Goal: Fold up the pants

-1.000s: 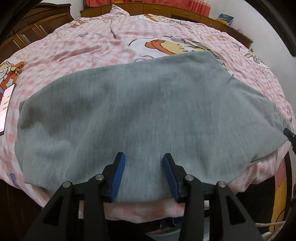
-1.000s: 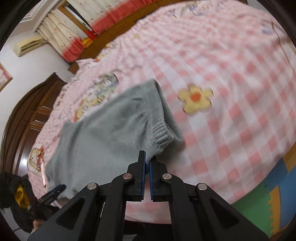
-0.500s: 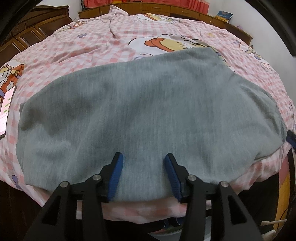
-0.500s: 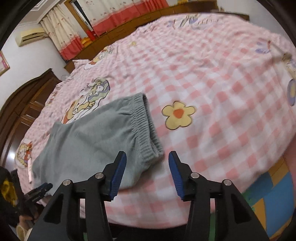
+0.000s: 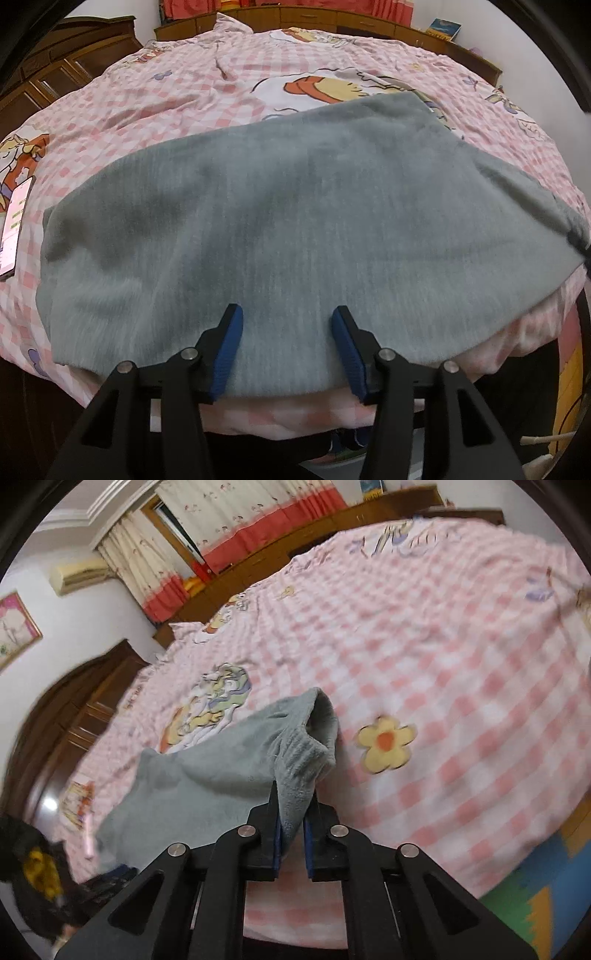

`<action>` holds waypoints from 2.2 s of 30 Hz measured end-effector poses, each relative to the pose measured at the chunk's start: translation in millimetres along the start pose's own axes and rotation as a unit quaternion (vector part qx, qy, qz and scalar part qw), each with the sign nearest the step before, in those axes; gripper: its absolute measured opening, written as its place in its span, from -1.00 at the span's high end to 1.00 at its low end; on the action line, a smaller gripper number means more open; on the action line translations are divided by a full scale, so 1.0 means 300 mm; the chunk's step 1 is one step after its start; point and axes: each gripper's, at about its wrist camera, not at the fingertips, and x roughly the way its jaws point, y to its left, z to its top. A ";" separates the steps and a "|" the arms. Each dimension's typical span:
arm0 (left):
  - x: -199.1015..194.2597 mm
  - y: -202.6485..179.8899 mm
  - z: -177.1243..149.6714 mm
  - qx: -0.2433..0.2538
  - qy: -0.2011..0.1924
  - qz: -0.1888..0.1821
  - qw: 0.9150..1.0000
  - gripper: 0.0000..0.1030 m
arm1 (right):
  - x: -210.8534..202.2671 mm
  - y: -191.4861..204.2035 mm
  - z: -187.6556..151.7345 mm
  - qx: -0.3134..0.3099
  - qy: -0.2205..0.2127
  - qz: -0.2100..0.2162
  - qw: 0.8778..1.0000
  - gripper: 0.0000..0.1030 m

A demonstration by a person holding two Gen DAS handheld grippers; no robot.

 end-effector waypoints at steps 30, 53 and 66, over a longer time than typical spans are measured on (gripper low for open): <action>-0.150 0.542 0.013 -0.102 -0.052 0.044 0.993 -0.14 | 0.101 0.393 -0.068 -0.243 0.086 -0.116 0.959 0.33; -0.057 0.678 0.068 -0.110 -0.110 -0.026 0.987 0.50 | 0.387 0.550 -0.269 -0.231 0.195 -0.086 0.949 0.29; -0.060 0.664 0.067 -0.120 -0.122 -0.010 0.985 0.93 | 0.383 0.553 -0.283 -0.238 0.185 -0.083 0.950 0.28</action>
